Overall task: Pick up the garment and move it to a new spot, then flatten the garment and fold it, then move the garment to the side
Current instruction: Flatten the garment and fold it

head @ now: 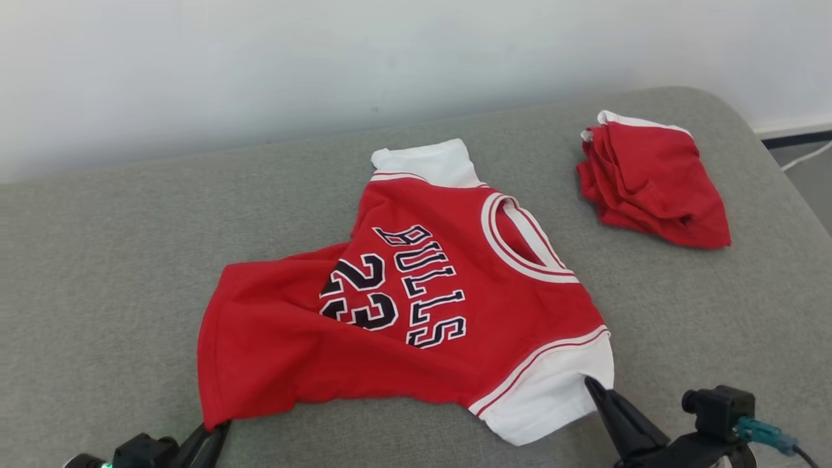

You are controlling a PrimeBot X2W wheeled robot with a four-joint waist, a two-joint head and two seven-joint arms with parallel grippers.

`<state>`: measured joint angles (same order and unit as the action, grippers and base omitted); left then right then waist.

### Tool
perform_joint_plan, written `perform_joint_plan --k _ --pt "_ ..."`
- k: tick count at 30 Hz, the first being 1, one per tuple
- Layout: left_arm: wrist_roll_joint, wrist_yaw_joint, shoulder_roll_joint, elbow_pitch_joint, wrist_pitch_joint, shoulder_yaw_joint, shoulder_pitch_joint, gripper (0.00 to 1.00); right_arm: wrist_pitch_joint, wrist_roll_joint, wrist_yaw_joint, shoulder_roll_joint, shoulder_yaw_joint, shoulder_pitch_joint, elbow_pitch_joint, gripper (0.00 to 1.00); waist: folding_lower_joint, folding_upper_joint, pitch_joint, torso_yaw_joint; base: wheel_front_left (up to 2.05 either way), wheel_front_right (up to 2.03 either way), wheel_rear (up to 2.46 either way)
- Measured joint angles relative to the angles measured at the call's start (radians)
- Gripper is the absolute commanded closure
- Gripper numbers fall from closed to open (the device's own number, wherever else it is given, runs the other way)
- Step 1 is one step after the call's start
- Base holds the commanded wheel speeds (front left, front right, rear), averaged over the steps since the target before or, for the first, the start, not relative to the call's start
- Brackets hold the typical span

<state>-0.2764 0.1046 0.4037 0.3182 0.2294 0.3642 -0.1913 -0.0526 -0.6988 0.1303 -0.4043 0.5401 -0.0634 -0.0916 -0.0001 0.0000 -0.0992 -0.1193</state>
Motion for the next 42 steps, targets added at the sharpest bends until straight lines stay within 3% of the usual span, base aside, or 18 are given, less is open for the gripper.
perform_joint_plan --k 9,16,22,30,42 --pt "-0.042 0.002 0.030 -0.185 -0.074 -0.015 -0.038 1.00 0.031 -0.072 0.000 -0.034 -0.022 -0.060 0.128 1.00 0.0000 0.0000 0.019 0.048 0.00 0.00 0.00" --pt "-0.105 0.018 0.064 -0.173 -0.130 -0.023 -0.258 1.00 0.041 -0.070 0.000 -0.027 -0.029 -0.314 0.056 1.00 0.0001 0.0001 -0.018 0.065 0.00 0.00 0.00" --pt "-0.162 0.025 0.117 -0.062 -0.170 -0.017 -0.509 1.00 0.069 -0.178 0.000 0.018 -0.024 -0.634 -0.132 1.00 0.0002 0.0001 -0.082 0.071 0.00 0.00 0.00" --pt "-0.240 0.026 0.125 0.095 -0.205 0.063 -0.902 1.00 0.090 -0.252 0.000 0.050 -0.036 -1.125 -0.406 1.00 0.0003 0.0002 -0.198 0.091 0.00 0.00 0.00" --pt "-0.290 0.026 0.013 0.390 -0.156 0.127 -1.363 1.00 0.026 -0.204 0.000 0.120 -0.035 -1.611 -0.819 1.00 0.0003 0.0002 -0.300 0.166 0.00 0.00 0.00"
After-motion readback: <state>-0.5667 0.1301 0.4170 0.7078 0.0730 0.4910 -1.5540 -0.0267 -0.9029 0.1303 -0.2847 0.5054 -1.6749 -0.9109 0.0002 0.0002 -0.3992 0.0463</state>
